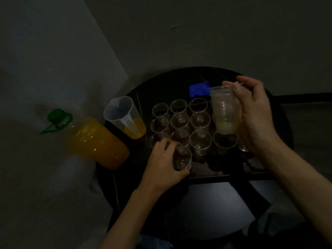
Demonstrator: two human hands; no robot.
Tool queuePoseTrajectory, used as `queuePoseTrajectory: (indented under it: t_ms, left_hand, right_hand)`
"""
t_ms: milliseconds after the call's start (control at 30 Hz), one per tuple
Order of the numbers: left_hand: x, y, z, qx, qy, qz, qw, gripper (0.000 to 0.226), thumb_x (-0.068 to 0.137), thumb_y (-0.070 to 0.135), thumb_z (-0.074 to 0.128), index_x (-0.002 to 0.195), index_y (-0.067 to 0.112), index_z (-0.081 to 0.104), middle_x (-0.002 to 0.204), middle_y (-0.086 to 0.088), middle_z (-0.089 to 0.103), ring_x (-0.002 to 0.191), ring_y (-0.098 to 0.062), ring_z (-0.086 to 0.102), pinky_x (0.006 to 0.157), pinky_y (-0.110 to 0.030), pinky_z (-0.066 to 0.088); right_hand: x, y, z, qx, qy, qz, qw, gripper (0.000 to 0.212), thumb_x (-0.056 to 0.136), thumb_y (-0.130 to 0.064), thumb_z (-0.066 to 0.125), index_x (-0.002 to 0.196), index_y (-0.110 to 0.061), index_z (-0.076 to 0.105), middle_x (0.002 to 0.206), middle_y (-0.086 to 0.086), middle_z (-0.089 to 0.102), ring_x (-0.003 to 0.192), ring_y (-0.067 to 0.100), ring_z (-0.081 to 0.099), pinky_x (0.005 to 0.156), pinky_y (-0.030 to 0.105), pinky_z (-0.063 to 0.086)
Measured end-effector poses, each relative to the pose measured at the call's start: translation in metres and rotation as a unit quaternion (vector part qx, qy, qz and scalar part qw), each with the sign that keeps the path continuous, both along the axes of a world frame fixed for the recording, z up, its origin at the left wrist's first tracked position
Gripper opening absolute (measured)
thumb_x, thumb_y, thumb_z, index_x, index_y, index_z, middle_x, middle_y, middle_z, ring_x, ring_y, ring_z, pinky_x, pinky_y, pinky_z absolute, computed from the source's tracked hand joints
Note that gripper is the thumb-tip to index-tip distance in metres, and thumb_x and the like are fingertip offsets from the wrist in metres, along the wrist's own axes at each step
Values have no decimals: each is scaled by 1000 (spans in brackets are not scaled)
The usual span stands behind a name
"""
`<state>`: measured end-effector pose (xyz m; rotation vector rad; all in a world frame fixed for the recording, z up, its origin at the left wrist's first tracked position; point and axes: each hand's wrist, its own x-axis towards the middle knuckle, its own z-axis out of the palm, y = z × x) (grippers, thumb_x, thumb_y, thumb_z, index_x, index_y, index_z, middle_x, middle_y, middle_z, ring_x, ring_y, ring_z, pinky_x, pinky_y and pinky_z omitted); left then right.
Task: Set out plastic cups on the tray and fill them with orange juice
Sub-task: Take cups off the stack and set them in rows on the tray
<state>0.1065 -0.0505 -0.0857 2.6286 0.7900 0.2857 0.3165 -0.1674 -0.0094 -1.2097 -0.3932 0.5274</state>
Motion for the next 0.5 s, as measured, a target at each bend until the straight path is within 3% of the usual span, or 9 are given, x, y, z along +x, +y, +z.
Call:
queuePoseTrajectory:
  t_ms: [133, 233, 500]
  left_hand:
    - [-1, 0, -4, -10, 7, 5, 1000, 64, 72, 53, 80, 126, 33, 52, 125, 15, 42, 113, -3, 43, 97, -25, 45]
    - [-2, -3, -5, -7, 11, 3, 1000, 66, 73, 54, 79, 130, 35, 50, 128, 15, 41, 116, -4, 43, 103, -33, 44]
    - [-6, -2, -13, 35, 13, 7, 999, 65, 73, 55, 79, 128, 32, 53, 126, 14, 45, 113, -5, 48, 101, -31, 42]
  right_hand:
    - [1, 0, -1, -2, 1, 0, 1000, 83, 64, -56, 70, 135, -18, 48, 121, 0, 69, 108, 13, 69, 96, 46, 56]
    - [0, -1, 0, -6, -2, 3, 1000, 80, 66, -54, 69, 135, -20, 48, 120, -2, 69, 108, 12, 69, 95, 47, 56]
    - [0, 0, -4, -4, -10, 11, 1000, 68, 75, -46, 65, 136, -19, 47, 120, -2, 68, 108, 12, 69, 93, 44, 58]
